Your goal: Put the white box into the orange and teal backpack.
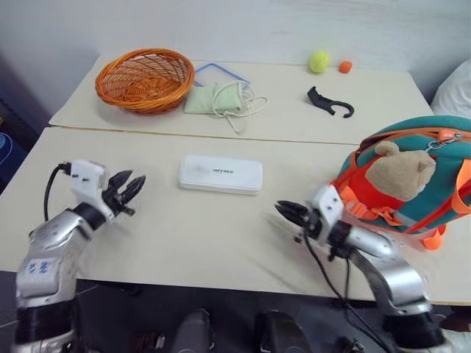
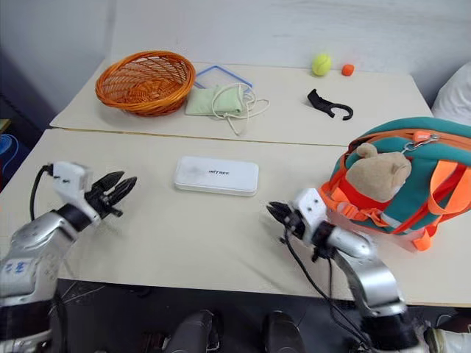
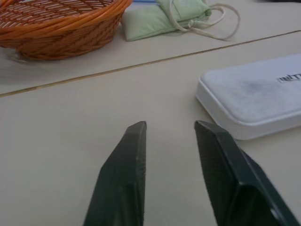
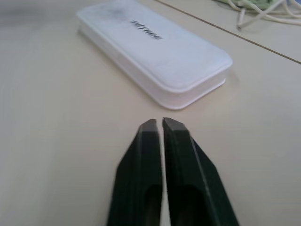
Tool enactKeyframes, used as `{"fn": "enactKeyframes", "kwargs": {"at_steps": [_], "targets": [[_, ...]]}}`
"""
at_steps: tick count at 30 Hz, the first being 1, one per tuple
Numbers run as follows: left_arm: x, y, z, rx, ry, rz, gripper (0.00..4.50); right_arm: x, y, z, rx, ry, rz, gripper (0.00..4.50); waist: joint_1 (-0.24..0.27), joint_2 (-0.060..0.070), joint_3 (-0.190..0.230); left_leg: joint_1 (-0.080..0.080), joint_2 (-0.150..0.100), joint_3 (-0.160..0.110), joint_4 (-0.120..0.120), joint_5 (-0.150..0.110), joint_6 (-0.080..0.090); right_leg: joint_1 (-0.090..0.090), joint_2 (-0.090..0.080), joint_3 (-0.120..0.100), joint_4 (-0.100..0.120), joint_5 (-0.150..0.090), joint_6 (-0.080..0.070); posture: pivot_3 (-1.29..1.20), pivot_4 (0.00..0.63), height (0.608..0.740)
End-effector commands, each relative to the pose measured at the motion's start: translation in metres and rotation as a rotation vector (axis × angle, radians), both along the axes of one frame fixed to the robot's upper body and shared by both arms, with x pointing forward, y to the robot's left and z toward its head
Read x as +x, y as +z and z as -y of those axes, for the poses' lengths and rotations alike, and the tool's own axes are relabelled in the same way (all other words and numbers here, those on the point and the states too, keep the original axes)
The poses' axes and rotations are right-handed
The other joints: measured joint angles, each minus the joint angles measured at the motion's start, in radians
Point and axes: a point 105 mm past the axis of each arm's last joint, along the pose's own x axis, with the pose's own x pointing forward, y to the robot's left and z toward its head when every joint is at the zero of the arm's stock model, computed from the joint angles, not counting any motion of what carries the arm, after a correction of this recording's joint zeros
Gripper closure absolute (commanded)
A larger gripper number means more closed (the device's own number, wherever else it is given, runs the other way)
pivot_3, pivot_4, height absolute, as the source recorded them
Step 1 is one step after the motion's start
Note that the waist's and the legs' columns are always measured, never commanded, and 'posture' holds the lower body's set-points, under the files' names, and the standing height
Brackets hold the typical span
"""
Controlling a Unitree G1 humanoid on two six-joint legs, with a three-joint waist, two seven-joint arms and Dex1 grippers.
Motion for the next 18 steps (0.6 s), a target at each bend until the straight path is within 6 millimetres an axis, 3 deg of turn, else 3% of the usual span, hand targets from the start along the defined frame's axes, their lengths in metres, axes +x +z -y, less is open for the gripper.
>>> {"fn": "enactKeyframes", "kwargs": {"at_steps": [1,2,7,12,18], "targets": [[0.025,-0.007,0.006,0.056,0.022,-0.001,4.12,0.017,0.001,-0.004,-0.072,-0.086,0.034,4.50,-0.001,0.000,0.000,0.000,0.000,0.000,0.000,0.000,0.000,0.000,0.000,0.000,0.001,0.000,0.000,0.00,0.150,0.740],[0.032,-0.006,0.009,0.053,0.032,0.003,4.44,0.024,-0.001,-0.002,-0.089,-0.132,0.038,4.50,-0.001,-0.001,0.000,0.000,0.000,0.000,0.000,0.000,0.001,0.000,0.000,0.000,0.001,0.000,0.000,0.00,0.150,0.740],[0.056,-0.014,0.022,0.063,0.016,-0.043,4.47,0.049,0.002,0.009,-0.110,-0.312,0.103,4.50,-0.001,-0.003,-0.001,-0.006,-0.001,0.001,0.002,0.002,0.001,-0.005,0.000,0.000,0.004,0.000,0.000,0.00,0.150,0.740],[0.074,-0.009,0.037,0.040,-0.008,-0.028,4.47,0.056,-0.005,-0.007,-0.130,-0.275,0.131,4.50,-0.007,-0.003,-0.001,-0.015,0.000,0.002,0.010,0.003,0.001,-0.015,0.000,-0.002,0.012,0.000,0.000,0.00,0.150,0.740],[0.076,-0.014,0.053,0.041,-0.051,-0.039,4.47,0.069,-0.003,-0.023,-0.077,-0.254,0.136,4.50,-0.007,-0.003,-0.001,-0.015,0.000,0.002,0.013,0.003,0.001,-0.014,0.000,-0.002,0.015,0.000,0.000,0.00,0.150,0.740]]}}
